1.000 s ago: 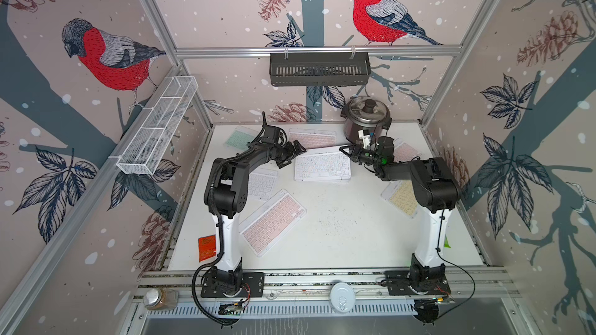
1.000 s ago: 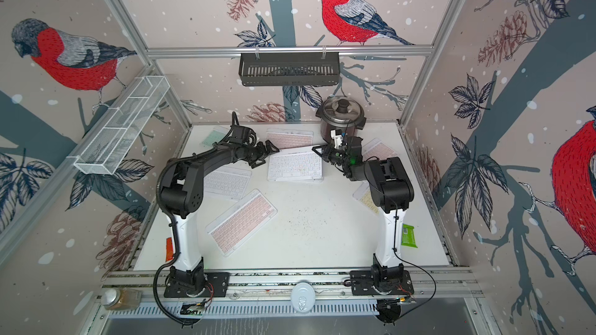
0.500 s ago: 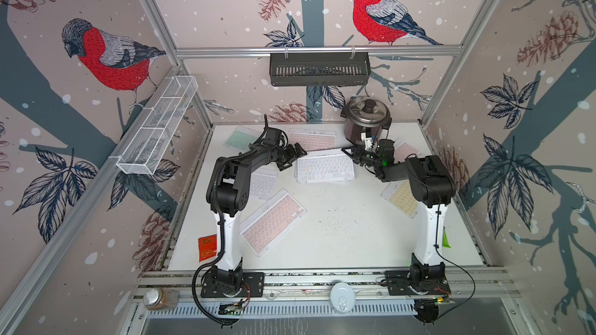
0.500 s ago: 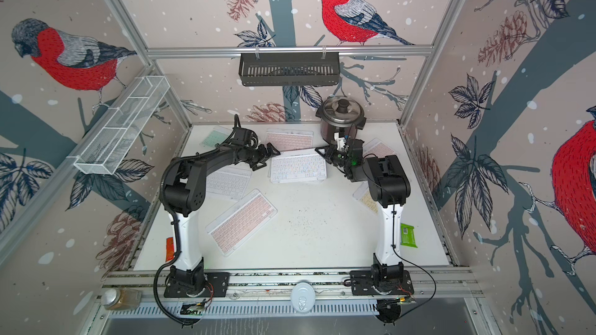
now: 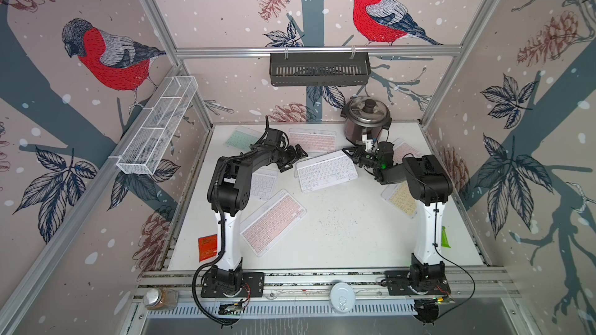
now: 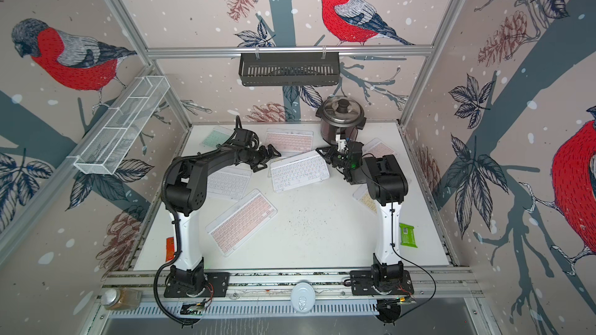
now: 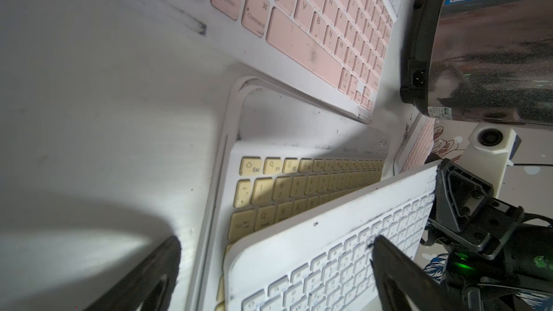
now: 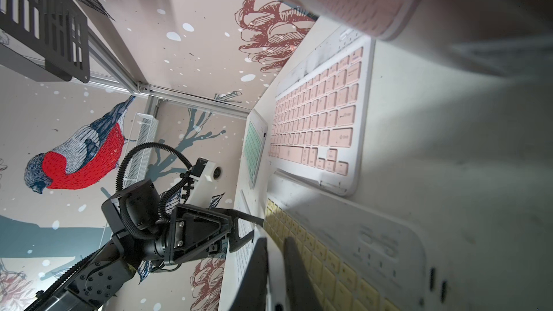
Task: Stack the numeric keypads
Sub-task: Place the numeric keypad at the numeric keypad.
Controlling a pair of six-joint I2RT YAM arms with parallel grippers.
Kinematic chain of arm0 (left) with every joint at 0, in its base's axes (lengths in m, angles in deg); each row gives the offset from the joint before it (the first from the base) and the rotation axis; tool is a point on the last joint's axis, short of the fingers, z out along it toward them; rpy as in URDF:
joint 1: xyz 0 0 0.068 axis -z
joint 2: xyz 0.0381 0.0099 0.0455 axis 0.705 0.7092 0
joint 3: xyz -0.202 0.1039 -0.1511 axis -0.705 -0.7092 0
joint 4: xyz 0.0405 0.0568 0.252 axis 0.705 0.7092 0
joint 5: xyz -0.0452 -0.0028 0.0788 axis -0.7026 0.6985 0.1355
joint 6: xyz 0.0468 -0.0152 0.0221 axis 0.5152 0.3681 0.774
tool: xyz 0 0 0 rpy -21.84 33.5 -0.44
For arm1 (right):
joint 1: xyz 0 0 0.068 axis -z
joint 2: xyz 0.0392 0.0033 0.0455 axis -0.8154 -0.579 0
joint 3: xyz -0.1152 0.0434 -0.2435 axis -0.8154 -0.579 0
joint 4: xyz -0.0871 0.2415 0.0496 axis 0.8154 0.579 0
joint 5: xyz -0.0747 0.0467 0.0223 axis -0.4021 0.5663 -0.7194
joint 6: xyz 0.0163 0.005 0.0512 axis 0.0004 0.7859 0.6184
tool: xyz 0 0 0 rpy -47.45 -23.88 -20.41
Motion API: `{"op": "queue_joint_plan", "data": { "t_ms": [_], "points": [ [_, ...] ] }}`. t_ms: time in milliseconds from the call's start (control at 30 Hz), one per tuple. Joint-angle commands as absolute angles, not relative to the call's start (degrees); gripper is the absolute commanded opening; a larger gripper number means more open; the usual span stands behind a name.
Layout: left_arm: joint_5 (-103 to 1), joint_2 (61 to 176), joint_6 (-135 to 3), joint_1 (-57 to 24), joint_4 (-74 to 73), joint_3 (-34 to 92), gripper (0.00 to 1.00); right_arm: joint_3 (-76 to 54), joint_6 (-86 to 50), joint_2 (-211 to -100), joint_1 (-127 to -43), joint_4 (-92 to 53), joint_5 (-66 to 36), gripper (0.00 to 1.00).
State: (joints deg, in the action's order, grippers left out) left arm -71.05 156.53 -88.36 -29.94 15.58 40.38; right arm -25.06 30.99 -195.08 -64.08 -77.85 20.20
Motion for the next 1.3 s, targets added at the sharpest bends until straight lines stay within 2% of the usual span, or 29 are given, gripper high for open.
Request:
{"op": "queue_joint_plan", "data": {
  "t_ms": [0,400,567,1000,1267],
  "points": [
    [-71.17,155.69,-87.33,-29.87,17.21,41.2,0.98,-25.81,35.12,-194.79,-64.12,-85.23,19.17,0.07],
    [-70.62,153.25,-86.5,-30.04,19.61,42.14,0.98,-32.37,46.11,-190.75,-63.99,-95.35,13.96,0.02],
    [-70.63,153.2,-86.48,-30.38,19.63,42.06,0.98,-32.56,51.26,-192.58,-64.14,-99.34,11.2,0.02],
    [-71.47,154.78,-86.86,-30.77,19.19,42.46,0.98,-27.72,47.11,-196.75,-65.22,-91.6,6.89,0.02],
    [-71.59,155.31,-86.85,-30.78,19.17,42.64,0.98,-26.78,43.97,-198.13,-65.34,-87.41,6.93,0.06]
  ]
}}
